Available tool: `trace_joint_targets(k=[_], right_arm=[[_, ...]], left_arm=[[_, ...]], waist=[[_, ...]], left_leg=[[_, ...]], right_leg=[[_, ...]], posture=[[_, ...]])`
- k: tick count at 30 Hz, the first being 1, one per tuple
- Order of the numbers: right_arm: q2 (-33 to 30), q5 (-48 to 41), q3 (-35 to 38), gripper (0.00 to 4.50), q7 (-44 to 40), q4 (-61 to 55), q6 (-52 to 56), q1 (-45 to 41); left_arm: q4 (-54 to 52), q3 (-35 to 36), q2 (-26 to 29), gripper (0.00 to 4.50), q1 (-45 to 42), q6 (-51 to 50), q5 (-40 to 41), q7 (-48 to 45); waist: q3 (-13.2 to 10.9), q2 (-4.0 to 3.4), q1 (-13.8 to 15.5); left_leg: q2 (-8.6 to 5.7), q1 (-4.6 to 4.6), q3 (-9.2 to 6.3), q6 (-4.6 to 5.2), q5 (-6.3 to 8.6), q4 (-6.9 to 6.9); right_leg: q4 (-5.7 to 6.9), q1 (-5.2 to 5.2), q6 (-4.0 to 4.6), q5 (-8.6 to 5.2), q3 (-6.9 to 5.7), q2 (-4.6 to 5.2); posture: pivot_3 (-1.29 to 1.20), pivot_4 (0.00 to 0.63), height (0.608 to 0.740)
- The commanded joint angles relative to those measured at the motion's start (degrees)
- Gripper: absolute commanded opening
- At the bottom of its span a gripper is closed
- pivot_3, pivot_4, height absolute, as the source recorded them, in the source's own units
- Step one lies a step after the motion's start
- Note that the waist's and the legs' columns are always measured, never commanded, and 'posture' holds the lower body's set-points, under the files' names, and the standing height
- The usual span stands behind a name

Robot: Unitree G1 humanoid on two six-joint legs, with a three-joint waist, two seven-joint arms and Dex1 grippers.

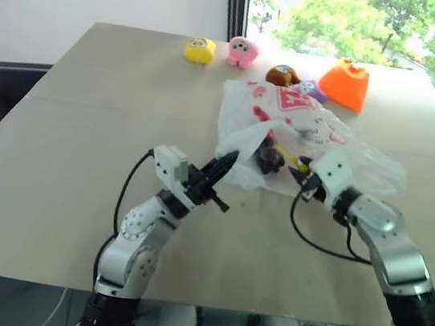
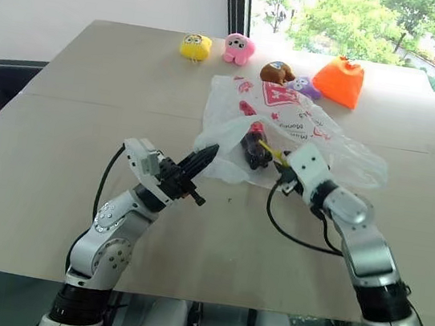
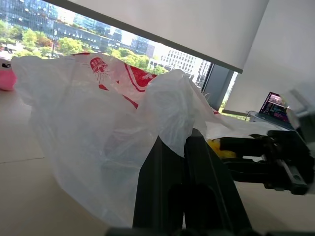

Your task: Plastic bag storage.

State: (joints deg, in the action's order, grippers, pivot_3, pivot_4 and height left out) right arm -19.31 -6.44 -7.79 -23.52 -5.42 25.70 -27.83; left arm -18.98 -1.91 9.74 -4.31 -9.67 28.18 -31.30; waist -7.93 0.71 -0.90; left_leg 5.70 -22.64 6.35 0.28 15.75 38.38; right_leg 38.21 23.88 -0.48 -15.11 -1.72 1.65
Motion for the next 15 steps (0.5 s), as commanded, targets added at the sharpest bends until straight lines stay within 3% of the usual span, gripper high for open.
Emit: trace_joint_targets(k=[1,4,8,12,14,15], right_arm=[[2.1,1.0,2.9,2.75,4.1,3.0,-2.2,-5.2],[0.9,0.0,2.1,4.17,0.7,1.2,-1.8,-3.2],[-4.5,-8.1,3.4,4.17,-9.0,-9.5,5.2,5.5],[-10.8,-22.1,9.1,4.17,-19.7,-23.8,8.9,17.4],[-10.7,-16.7,11.9,4.17,-17.3,-24.7,-2.2,21.2],[-11.7,-6.8,12.7,4.17,-11.4,-22.8,-12.9,21.6]], left_arm=[[-1.3,-0.7,-0.1,0.0,-0.3,1.1,-0.5,-0.2],[-1.7,-0.3,0.0,0.0,-0.3,0.9,-0.4,0.5],[-2.3,0.5,0.3,0.0,0.5,0.8,0.1,0.9],[-2.5,0.9,0.6,0.0,1.0,0.7,0.3,1.0],[-2.2,1.0,0.6,0.0,0.9,0.8,0.3,1.0],[-2.0,1.0,0.6,0.0,0.8,0.8,0.3,0.9]], waist=[[0.0,-0.02,0.4],[0.0,-0.01,1.5],[0.0,-0.01,1.9],[0.0,-0.02,1.7],[0.0,-0.01,1.5],[0.0,-0.01,1.3]], left_leg=[[-0.01,-0.05,-0.01,-0.09,-0.05,-0.01],[-0.05,-0.23,-0.06,-0.1,-0.05,-0.02],[-0.28,-0.33,-0.12,0.02,0.04,-0.09],[-0.36,-0.33,-0.19,0.1,0.09,-0.1],[-0.36,-0.24,-0.31,0.34,0.22,-0.1],[-0.35,-0.17,-0.33,0.35,0.23,-0.09]], right_leg=[[0.01,0.03,0.0,0.0,-0.01,0.02],[-0.23,0.01,-0.02,0.0,-0.12,0.11],[-0.3,0.01,-0.24,-0.13,0.01,0.29],[-0.29,-0.01,-0.3,-0.16,0.08,0.32],[-0.28,-0.11,-0.3,-0.17,0.04,0.28],[-0.26,-0.15,-0.29,-0.17,0.04,0.25]], posture=[[0.0,0.15,0.74],[0.0,0.15,0.74],[0.0,0.15,0.74],[0.0,0.15,0.74],[0.0,0.15,0.74],[0.0,0.15,0.74]])
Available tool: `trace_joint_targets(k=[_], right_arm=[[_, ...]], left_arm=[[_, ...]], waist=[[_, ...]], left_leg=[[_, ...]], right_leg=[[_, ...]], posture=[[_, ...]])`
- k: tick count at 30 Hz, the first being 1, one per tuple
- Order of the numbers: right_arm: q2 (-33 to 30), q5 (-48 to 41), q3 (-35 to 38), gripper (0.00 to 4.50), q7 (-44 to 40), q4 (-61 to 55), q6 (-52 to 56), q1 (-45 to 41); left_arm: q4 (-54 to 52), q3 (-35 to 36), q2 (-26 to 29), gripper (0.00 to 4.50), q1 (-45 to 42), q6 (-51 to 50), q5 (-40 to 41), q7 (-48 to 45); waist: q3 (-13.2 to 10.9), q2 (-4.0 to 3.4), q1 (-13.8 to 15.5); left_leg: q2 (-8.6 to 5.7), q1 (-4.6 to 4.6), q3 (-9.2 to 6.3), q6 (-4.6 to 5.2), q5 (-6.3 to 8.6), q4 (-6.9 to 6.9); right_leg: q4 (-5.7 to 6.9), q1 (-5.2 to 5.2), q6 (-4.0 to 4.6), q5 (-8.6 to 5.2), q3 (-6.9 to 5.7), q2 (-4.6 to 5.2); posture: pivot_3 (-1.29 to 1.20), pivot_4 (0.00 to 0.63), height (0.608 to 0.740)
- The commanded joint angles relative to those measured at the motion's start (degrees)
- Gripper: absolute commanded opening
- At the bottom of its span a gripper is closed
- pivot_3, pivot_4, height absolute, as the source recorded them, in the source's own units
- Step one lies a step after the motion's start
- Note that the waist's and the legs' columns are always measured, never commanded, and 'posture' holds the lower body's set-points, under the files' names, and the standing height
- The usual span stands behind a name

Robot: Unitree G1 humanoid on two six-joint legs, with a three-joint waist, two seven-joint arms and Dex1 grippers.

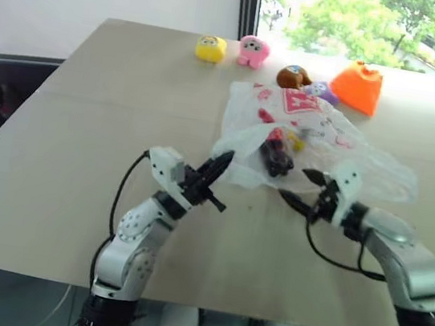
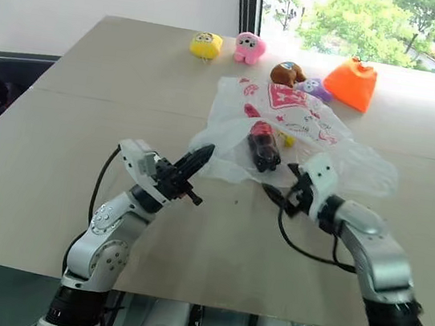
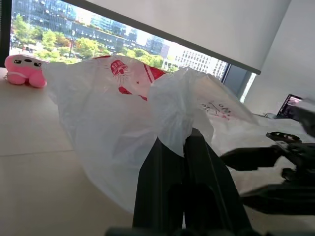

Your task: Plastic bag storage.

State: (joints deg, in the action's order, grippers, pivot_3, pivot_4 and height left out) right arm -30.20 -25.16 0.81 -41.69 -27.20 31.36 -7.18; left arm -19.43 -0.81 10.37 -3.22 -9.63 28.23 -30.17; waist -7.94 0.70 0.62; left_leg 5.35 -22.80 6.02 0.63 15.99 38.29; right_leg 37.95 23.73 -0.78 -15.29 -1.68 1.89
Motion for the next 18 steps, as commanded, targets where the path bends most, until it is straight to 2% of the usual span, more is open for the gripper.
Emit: trace_joint_targets(k=[1,3,6,10,14,17,18], right_arm=[[-1.0,18.0,5.9,4.17,10.9,0.4,-25.9,0.9],[0.3,22.1,10.5,4.17,17.4,1.8,-29.8,0.7],[0.4,23.0,13.6,4.17,19.5,4.4,-28.8,3.6],[1.1,24.8,14.8,4.17,22.6,7.3,-25.1,5.3],[3.3,22.1,16.3,4.17,24.6,9.6,-16.5,5.4],[4.9,20.1,18.1,3.34,26.5,9.3,-12.3,4.2],[5.1,19.6,18.5,2.88,26.7,9.2,-11.0,4.1]], left_arm=[[-1.3,0.0,0.0,0.0,-0.4,0.7,0.3,-0.3],[-1.0,0.1,0.0,0.0,-0.7,0.6,0.4,-0.6],[-0.4,-0.1,-0.1,0.0,-1.2,0.5,0.6,-0.8],[0.2,-0.3,-0.1,0.0,-1.8,0.3,0.6,-1.5],[0.6,0.1,0.3,0.0,-2.5,0.2,0.6,-1.9],[0.5,0.2,0.5,0.0,-2.5,0.2,0.6,-1.9],[0.4,0.2,0.5,0.0,-2.4,0.2,0.6,-1.9]], waist=[[0.0,-0.01,-0.4],[0.0,0.0,-0.5],[0.0,0.04,-0.3],[0.0,0.01,0.1],[0.0,0.0,0.0],[0.0,-0.01,0.0],[0.0,-0.01,0.0]], left_leg=[[0.0,0.06,-0.01,0.0,0.0,0.03],[-0.05,0.07,0.03,0.02,-0.02,0.1],[-0.07,0.09,0.03,-0.05,-0.07,0.2],[-0.06,0.1,0.03,-0.27,-0.19,0.17],[-0.07,0.1,0.09,-0.27,-0.19,0.17],[-0.07,0.1,0.06,-0.27,-0.19,0.16],[-0.07,0.1,0.06,-0.26,-0.18,0.15]], right_leg=[[0.05,0.0,-0.01,0.0,0.07,-0.03],[0.09,0.0,-0.03,-0.01,0.13,-0.02],[0.15,-0.08,-0.07,0.03,0.12,-0.01],[0.13,-0.1,-0.05,0.03,0.12,-0.02],[0.1,-0.09,-0.06,0.03,0.19,-0.02],[0.11,-0.09,-0.05,0.03,0.16,-0.02],[0.11,-0.09,-0.05,0.03,0.17,-0.02]], posture=[[0.0,0.15,0.74],[0.0,0.15,0.74],[0.0,0.15,0.74],[0.0,0.15,0.74],[0.0,0.15,0.74],[0.0,0.15,0.74],[0.0,0.15,0.74]])
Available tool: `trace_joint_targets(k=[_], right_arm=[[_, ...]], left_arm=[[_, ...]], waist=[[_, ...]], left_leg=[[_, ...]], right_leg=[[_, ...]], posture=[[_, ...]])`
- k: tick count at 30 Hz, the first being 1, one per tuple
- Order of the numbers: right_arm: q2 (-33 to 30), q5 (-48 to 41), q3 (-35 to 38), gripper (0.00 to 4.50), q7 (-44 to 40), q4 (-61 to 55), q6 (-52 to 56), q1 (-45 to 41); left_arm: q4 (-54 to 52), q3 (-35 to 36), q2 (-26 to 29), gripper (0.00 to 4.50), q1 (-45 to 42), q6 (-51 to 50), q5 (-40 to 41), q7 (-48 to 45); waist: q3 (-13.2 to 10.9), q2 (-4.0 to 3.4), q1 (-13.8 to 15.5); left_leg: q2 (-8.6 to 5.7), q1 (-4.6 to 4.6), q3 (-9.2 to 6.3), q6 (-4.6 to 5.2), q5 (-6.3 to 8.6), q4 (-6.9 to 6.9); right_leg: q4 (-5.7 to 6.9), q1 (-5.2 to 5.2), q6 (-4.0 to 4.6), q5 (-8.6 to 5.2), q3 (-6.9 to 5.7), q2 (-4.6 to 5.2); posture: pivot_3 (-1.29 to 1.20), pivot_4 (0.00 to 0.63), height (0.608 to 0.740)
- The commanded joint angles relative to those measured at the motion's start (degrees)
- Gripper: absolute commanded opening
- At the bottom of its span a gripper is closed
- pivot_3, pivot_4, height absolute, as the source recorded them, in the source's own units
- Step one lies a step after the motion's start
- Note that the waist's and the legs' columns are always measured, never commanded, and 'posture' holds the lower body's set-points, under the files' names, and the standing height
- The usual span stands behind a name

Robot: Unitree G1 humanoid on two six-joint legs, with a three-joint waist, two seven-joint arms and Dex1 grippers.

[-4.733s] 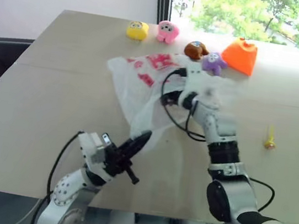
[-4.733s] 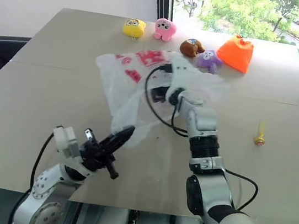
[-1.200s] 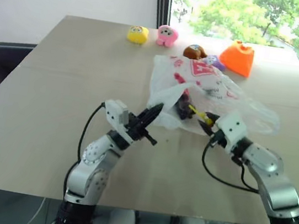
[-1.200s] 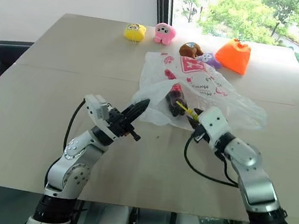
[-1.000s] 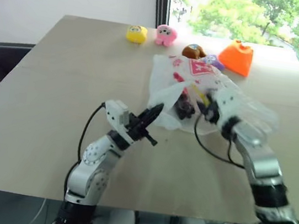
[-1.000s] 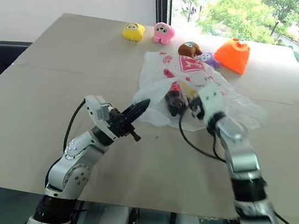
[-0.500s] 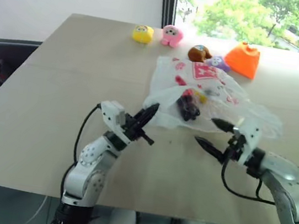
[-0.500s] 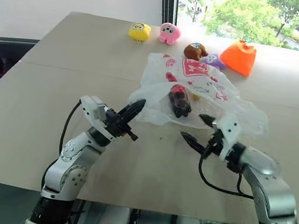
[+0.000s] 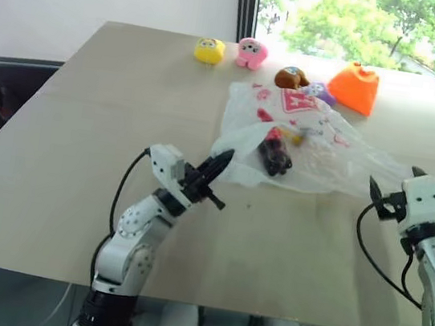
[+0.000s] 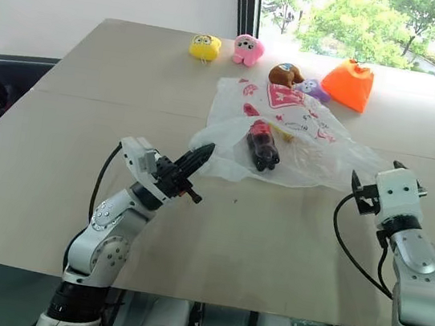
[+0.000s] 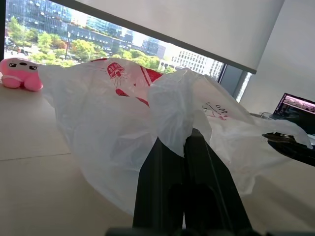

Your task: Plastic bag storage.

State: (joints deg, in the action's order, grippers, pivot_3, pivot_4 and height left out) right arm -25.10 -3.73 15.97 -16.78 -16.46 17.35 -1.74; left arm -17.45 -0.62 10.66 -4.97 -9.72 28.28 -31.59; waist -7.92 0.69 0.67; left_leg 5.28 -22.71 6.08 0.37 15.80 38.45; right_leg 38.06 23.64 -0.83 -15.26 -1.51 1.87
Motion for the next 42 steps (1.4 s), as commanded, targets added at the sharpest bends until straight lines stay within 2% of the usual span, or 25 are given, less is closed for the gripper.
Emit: trace_joint_targets(k=[1,5,6,9,11,13,16,19,22,27,30,35,39,42], right_arm=[[0.2,-2.6,3.8,2.39,1.9,-1.8,4.6,-1.1],[0.1,-5.3,4.9,0.32,1.2,-3.0,6.7,-1.0],[-0.1,-5.6,4.9,0.04,1.0,-3.3,6.8,-1.1],[0.3,-13.9,5.1,0.04,-2.9,-6.1,10.3,-4.4],[-0.4,-22.3,5.3,0.04,-5.2,-7.9,16.9,-9.6],[-1.2,-26.6,5.0,0.04,-4.9,-6.9,22.2,-16.5],[-2.1,-28.3,3.7,0.04,-4.0,-0.7,25.2,-28.9],[-0.2,-30.3,6.0,0.04,0.5,8.8,26.3,-42.6],[-1.0,-29.2,6.8,0.04,1.2,18.9,22.3,-53.0],[-1.8,-26.8,6.4,0.04,-0.4,31.2,13.5,-64.5],[-2.5,-25.2,5.6,0.04,-2.5,37.4,8.4,-69.2],[-3.0,-24.0,5.7,0.04,-3.5,42.7,3.2,-72.9],[-3.3,-24.0,5.8,0.04,-4.0,41.9,3.1,-72.0],[-4.6,-25.9,5.4,0.04,-6.1,37.0,8.6,-67.0]], left_arm=[[-1.7,0.0,0.1,0.0,-0.4,0.4,0.5,-0.3],[-2.0,0.1,0.0,0.0,0.2,0.6,0.3,0.0],[-2.0,0.2,0.0,0.0,0.2,0.7,0.3,0.0],[-2.2,1.6,0.3,0.0,-1.1,-0.3,1.6,0.9],[-2.0,4.3,1.2,0.0,-4.9,-2.3,3.7,2.3],[-0.2,7.4,2.3,0.0,-10.7,-4.7,5.6,4.4],[5.1,11.2,5.1,0.0,-21.9,-8.5,7.5,6.8],[12.8,13.9,9.0,0.0,-33.0,-10.3,7.2,6.7],[22.3,15.2,13.5,0.0,-43.1,-8.7,5.8,3.3],[40.1,16.9,17.8,0.0,-57.8,-3.7,3.9,-1.7],[50.7,17.3,20.0,0.0,-65.8,1.0,1.5,-3.9],[61.3,16.8,22.2,0.0,-71.9,6.7,-2.0,-8.6],[63.1,17.1,22.6,0.0,-71.3,8.5,-2.9,-10.8],[56.3,17.0,22.3,0.0,-64.7,5.5,-1.5,-13.4]], waist=[[0.0,0.0,0.0],[0.0,0.0,0.0],[0.0,0.0,0.0],[0.0,0.0,-0.1],[0.0,-0.01,-0.4],[-0.1,0.0,-0.6],[-0.1,0.0,-0.7],[-0.1,0.02,-0.8],[-0.1,0.02,-0.8],[-0.1,-0.02,-1.0],[-0.2,-0.04,-1.5],[-0.5,-0.2,-2.1],[-0.6,-0.26,-2.5],[-0.6,-0.27,-2.7]], left_leg=[[0.0,0.0,0.01,0.0,0.0,0.0],[-0.01,-0.02,0.0,0.02,0.01,-0.01],[-0.01,-0.02,-0.01,0.02,0.01,-0.02],[-0.01,-0.01,-0.01,0.07,0.04,-0.03],[0.0,0.01,-0.01,0.09,0.05,-0.02],[0.0,0.02,-0.06,0.26,0.14,0.03],[-0.03,0.02,-0.15,0.27,0.14,0.14],[-0.08,-0.02,-0.17,0.27,0.13,0.15],[-0.09,-0.18,-0.14,0.0,-0.02,0.1],[-0.15,-0.55,-0.14,-0.04,-0.02,-0.26],[-0.22,-1.22,-0.11,-0.09,-0.05,-0.15],[-0.22,-1.23,-0.06,-0.09,-0.05,-0.3],[-0.21,-1.23,-0.04,-0.09,-0.06,-0.25],[-0.21,-1.27,-0.04,-0.1,-0.06,-0.2]], right_leg=[[-0.01,0.0,0.0,0.0,0.01,0.0],[-0.04,0.0,0.0,0.0,0.0,0.01],[-0.03,0.0,0.0,0.0,0.0,0.01],[-0.03,0.0,0.0,0.0,0.0,0.0],[0.01,0.01,0.0,0.0,0.04,-0.01],[0.1,0.01,0.01,0.01,0.01,-0.02],[0.3,0.01,0.02,0.02,-0.05,-0.03],[0.31,0.03,0.02,0.02,-0.06,-0.02],[0.23,0.15,0.01,0.02,-0.06,0.0],[-0.09,0.42,-0.08,-0.03,-0.12,0.06],[-0.01,1.14,-0.1,-0.02,-0.23,0.16],[-0.07,1.22,-0.1,-0.03,-0.33,0.18],[-0.03,1.21,-0.11,-0.03,-0.31,0.21],[0.06,1.21,-0.12,-0.03,-0.3,0.24]], posture=[[0.0,0.15,0.74],[0.0,0.15,0.74],[0.0,0.15,0.74],[0.0,0.15,0.74],[0.0,0.15,0.74],[0.0,0.15,0.74],[0.0,0.15,0.74],[0.0,0.15,0.74],[0.0,0.15,0.74],[0.0,0.15,0.74],[0.0,0.15,0.74],[0.0,0.15,0.74],[0.0,0.15,0.74],[0.0,0.15,0.74]])
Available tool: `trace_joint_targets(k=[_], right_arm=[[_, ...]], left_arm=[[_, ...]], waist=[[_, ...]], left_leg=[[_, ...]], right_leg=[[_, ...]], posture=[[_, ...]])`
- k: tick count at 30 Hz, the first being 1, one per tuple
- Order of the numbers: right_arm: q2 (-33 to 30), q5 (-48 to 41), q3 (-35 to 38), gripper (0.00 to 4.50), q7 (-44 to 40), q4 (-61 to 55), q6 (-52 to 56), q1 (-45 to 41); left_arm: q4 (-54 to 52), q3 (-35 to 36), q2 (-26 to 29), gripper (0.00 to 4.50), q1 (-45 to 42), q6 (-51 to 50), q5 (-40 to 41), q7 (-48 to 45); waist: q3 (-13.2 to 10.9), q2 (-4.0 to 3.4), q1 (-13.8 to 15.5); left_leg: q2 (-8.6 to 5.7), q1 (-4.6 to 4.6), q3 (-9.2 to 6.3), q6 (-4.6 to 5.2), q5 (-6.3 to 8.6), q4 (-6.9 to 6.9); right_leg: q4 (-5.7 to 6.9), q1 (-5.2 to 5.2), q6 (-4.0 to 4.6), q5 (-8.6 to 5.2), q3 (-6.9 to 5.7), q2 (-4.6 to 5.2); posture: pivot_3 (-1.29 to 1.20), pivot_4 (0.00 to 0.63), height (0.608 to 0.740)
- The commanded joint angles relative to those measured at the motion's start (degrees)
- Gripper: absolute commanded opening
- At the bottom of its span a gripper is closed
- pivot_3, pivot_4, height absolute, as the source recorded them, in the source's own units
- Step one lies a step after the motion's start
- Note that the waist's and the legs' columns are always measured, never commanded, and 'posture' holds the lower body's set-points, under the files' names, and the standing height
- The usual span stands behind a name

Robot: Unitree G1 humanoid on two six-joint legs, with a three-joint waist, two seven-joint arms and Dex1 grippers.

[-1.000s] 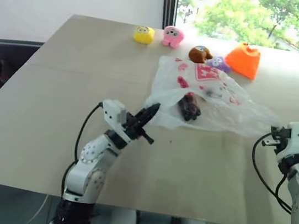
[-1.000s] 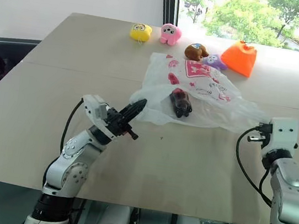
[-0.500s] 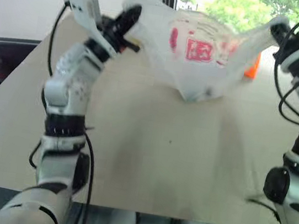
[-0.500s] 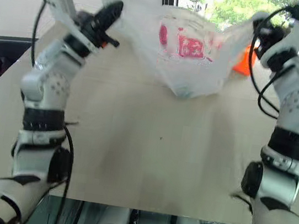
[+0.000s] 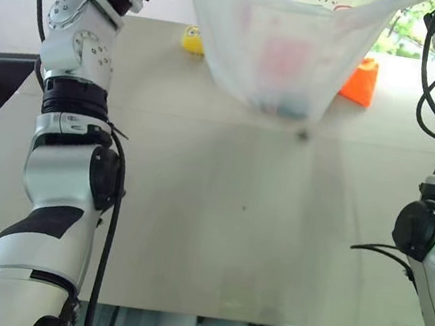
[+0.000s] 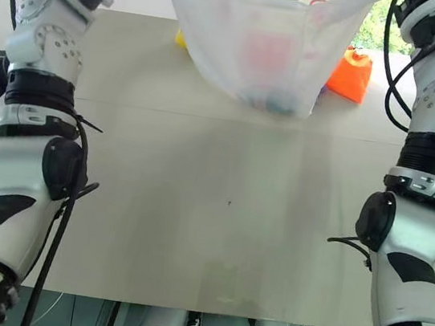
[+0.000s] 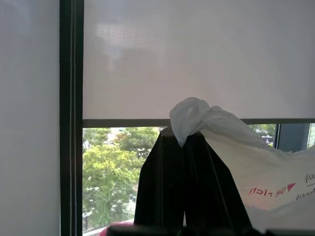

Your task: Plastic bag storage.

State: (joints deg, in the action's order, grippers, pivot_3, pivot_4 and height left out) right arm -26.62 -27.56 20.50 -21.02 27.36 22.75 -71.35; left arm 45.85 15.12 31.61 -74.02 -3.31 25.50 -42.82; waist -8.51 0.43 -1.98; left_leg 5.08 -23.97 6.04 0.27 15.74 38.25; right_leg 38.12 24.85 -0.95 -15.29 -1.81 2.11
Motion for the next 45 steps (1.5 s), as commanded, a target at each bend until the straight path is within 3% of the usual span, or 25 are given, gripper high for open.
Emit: trace_joint_targets(k=[1,3,5,11,13,14,17,20,23,28,31,35,45], right_arm=[[-3.6,-3.0,0.3,0.04,-3.3,-9.7,6.0,5.4],[-4.9,-5.3,-1.0,0.04,-5.6,-15.9,11.4,11.4],[-6.9,-9.5,-1.8,0.0,-9.2,-24.4,18.6,19.9],[-15.6,-25.0,0.9,2.96,-21.6,-43.7,35.4,46.9],[-17.5,-28.2,2.0,3.93,-24.2,-48.5,37.7,56.5],[-17.4,-29.6,2.5,4.45,-24.4,-49.9,38.2,60.0],[-19.2,-26.8,0.6,4.45,-26.9,-54.0,35.6,69.6],[-20.0,-23.9,-1.2,4.45,-28.6,-55.2,32.8,74.8],[-21.5,-13.1,-6.5,4.45,-31.4,-53.1,21.8,81.0],[-17.7,-0.2,-9.8,4.45,-34.0,-42.4,-0.3,86.1],[-15.8,5.6,-9.0,4.45,-34.4,-33.2,-13.9,85.5],[-12.3,4.4,-5.4,4.45,-35.3,-24.3,-24.1,82.5],[-11.9,-0.5,-0.9,4.45,-40.3,-13.3,-27.0,74.4]], left_arm=[[-10.3,1.2,1.3,0.0,7.3,-2.3,1.9,-2.7],[-17.3,1.3,1.3,0.0,13.2,-5.5,3.2,-3.1],[-26.2,1.7,1.8,0.88,21.5,-8.6,4.9,-3.4],[-49.9,2.8,4.8,3.88,48.7,-20.6,13.2,-7.6],[-57.6,2.4,6.0,4.5,60.8,-24.0,15.7,-10.2],[-59.8,2.1,6.8,4.5,65.8,-24.6,15.5,-11.0],[-61.5,1.8,6.9,4.5,76.3,-23.6,13.1,-11.5],[-59.6,1.3,6.5,4.5,80.7,-21.1,10.4,-11.0],[-55.4,1.3,4.4,4.5,83.9,-15.8,6.8,-10.5],[-53.9,1.1,2.2,4.5,87.5,-9.2,3.7,-10.4],[-54.3,2.0,1.4,4.5,89.4,-7.4,3.8,-10.3],[-55.2,1.0,0.7,4.5,92.4,-2.8,0.2,-8.7],[-63.9,-4.5,-5.3,4.5,97.1,3.8,-3.9,-3.8]], waist=[[0.0,0.0,0.0],[0.0,0.0,-0.1],[0.0,0.0,-0.1],[0.0,0.01,0.1],[0.1,0.04,0.2],[0.1,0.07,0.1],[-0.1,0.25,0.4],[-0.2,0.45,1.1],[0.0,0.61,1.3],[0.1,0.76,1.3],[0.3,0.94,1.3],[0.4,1.04,1.3],[0.4,0.96,1.3]], left_leg=[[0.01,0.04,0.0,0.0,0.0,-0.01],[0.02,0.08,-0.02,0.0,0.0,0.04],[0.03,0.09,-0.03,0.0,0.0,0.07],[0.04,0.16,0.02,0.0,0.0,0.25],[0.05,0.32,0.0,0.0,0.01,0.25],[0.05,0.53,-0.07,0.0,0.02,0.23],[0.02,0.94,0.04,0.04,0.02,0.33],[0.03,1.59,0.03,0.33,0.17,0.32],[0.02,2.27,-0.13,0.33,0.17,0.32],[0.01,2.22,-0.05,0.39,0.17,0.31],[0.01,2.23,-0.02,0.39,0.18,0.22],[0.02,2.27,0.06,0.41,0.19,0.2],[0.03,2.26,0.13,0.44,0.21,0.13]], right_leg=[[0.02,-0.03,0.0,0.0,0.02,0.01],[0.26,-0.04,0.0,0.0,0.04,0.02],[0.38,0.0,0.0,0.0,0.07,0.03],[0.59,0.01,-0.04,-0.03,0.29,0.01],[0.38,-0.12,-0.08,-0.07,0.41,0.02],[0.39,-0.28,-0.11,-0.09,0.54,0.01],[0.72,-0.45,-0.12,-0.1,0.86,-0.03],[0.7,-1.05,-0.2,-0.19,0.76,-0.1],[0.73,-1.57,0.05,-0.29,0.91,-0.16],[0.71,-1.53,0.08,-0.06,1.08,-0.2],[0.67,-1.51,0.1,-0.05,1.1,-0.23],[0.63,-1.51,0.11,-0.06,1.15,-0.23],[0.65,-1.44,0.21,-0.09,1.24,-0.22]], posture=[[0.0,0.15,0.74],[0.0,0.15,0.74],[0.0,0.15,0.74],[0.0,0.15,0.74],[0.0,0.15,0.74],[0.0,0.15,0.74],[0.0,0.15,0.74],[0.0,0.15,0.74],[0.0,0.15,0.74],[0.0,0.15,0.74],[0.0,0.15,0.74],[0.0,0.15,0.74],[0.0,0.15,0.74]])
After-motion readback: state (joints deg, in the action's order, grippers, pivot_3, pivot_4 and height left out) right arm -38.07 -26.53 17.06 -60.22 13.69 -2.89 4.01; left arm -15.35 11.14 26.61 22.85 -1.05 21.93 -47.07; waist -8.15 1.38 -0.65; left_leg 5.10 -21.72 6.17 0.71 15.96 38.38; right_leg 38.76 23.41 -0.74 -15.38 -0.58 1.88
